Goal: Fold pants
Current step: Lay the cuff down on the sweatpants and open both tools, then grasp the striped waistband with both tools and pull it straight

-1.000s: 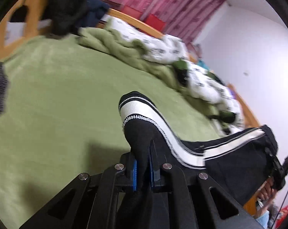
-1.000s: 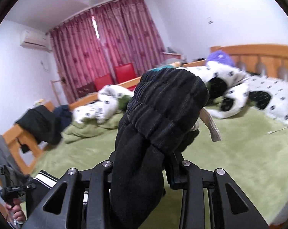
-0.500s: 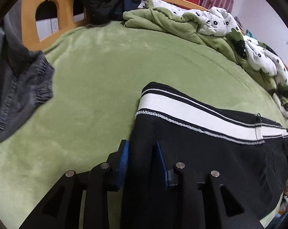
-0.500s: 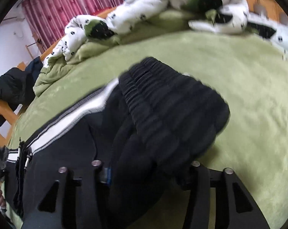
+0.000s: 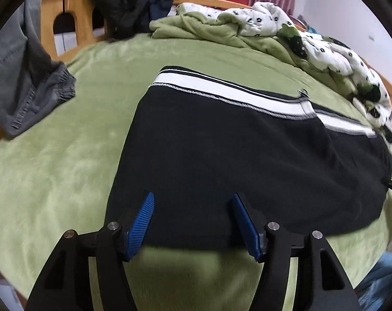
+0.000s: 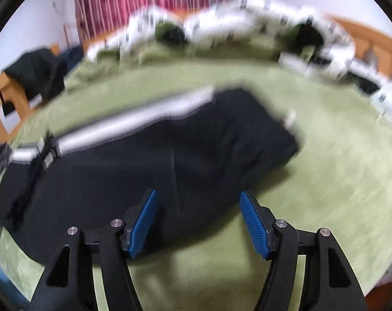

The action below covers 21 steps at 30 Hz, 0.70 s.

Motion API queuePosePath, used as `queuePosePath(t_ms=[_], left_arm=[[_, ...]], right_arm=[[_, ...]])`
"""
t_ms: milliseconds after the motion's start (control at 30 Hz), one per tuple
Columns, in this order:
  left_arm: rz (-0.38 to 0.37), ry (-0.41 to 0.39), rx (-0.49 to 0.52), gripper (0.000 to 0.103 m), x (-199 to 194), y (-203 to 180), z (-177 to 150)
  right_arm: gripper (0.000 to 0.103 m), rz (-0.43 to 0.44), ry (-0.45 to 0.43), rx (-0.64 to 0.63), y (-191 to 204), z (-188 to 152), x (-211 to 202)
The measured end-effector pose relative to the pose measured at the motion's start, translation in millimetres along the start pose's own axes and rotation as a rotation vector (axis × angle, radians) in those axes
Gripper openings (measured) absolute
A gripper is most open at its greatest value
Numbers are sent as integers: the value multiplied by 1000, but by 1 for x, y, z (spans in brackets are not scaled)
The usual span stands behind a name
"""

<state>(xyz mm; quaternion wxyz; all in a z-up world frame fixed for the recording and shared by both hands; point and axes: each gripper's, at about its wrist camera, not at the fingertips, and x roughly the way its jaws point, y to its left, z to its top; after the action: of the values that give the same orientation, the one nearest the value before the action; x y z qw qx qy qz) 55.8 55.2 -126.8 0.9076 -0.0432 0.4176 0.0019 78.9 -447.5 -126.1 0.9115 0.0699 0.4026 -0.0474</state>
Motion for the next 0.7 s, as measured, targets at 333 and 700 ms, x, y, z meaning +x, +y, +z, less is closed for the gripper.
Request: queuePosePath(t_ms=[333, 700], left_arm=[[-8, -102, -55, 61, -100, -9, 29], [-126, -258, -48, 61, -132, -68, 97]], right_arm=[[61, 68, -53, 138, -5, -15, -72], [80, 109, -306, 17, 47, 63, -182]])
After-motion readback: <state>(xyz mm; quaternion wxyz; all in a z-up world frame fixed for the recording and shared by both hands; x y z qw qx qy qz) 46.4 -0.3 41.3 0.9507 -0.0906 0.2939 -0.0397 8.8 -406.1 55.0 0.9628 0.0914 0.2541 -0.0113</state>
